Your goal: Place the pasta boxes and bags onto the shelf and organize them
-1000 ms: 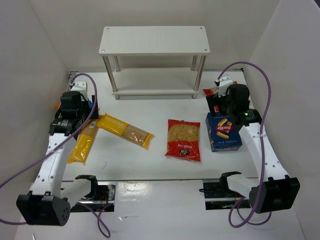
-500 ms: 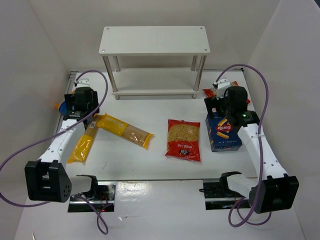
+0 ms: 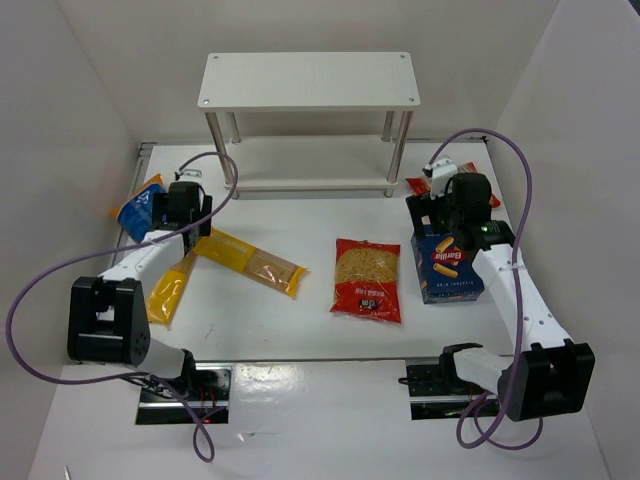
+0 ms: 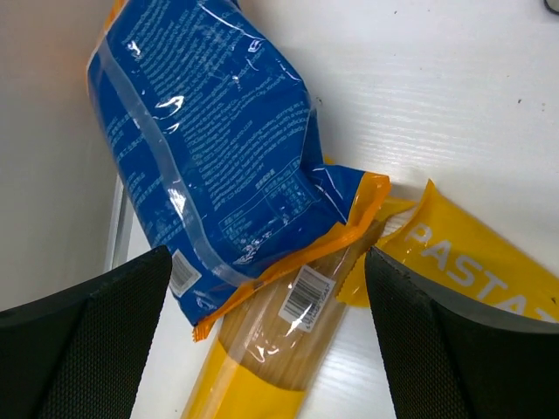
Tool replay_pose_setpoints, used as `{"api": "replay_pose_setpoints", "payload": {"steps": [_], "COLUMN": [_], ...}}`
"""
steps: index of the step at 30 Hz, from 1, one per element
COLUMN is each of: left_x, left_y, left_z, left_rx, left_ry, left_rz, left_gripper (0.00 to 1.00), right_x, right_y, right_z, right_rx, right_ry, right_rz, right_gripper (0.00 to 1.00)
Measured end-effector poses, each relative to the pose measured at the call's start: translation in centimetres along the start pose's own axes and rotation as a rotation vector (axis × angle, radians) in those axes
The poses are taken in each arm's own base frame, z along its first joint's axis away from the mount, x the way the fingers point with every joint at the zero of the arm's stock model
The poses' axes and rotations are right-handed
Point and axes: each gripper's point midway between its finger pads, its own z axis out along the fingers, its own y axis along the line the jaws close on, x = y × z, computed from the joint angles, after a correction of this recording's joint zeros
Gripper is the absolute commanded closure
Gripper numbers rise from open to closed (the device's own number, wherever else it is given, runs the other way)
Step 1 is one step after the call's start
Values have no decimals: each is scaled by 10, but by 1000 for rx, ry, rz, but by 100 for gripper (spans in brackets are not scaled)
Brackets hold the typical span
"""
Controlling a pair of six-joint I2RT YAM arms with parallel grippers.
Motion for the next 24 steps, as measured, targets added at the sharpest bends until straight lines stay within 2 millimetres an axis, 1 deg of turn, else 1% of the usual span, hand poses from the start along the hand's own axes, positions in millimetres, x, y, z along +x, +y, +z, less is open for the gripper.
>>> {"api": "replay_pose_setpoints", "payload": {"steps": [2, 5, 9, 14, 19, 22, 24], "left_x": [3, 14, 25, 23, 19, 23, 26], "left_y": [-4, -9, -12, -10, -7, -7, -7], "left_z": [7, 17, 24, 33, 40, 46, 50], "left_rx": [3, -6, -29, -65, -99, -116, -130], "left_ry": [8, 39, 59, 42, 25, 32, 39], "left_rz": [26, 82, 151, 195, 225, 249, 260], "left_gripper": [4, 4, 4, 6, 10, 10, 13], "right_x": [0, -1, -1, 0, 6, 8, 9], "right_y": [0, 0, 0, 1, 4, 5, 6], "right_z": [0, 1, 1, 2, 4, 5, 5], "right_rx": [0, 0, -1, -5, -15, -23, -27], "right_ry": [-2, -3, -3, -5, 7, 10, 12], "right_rz": [0, 0, -1, -1, 0, 0, -1], "right_gripper": [0, 0, 0, 0, 0, 0, 0]}}
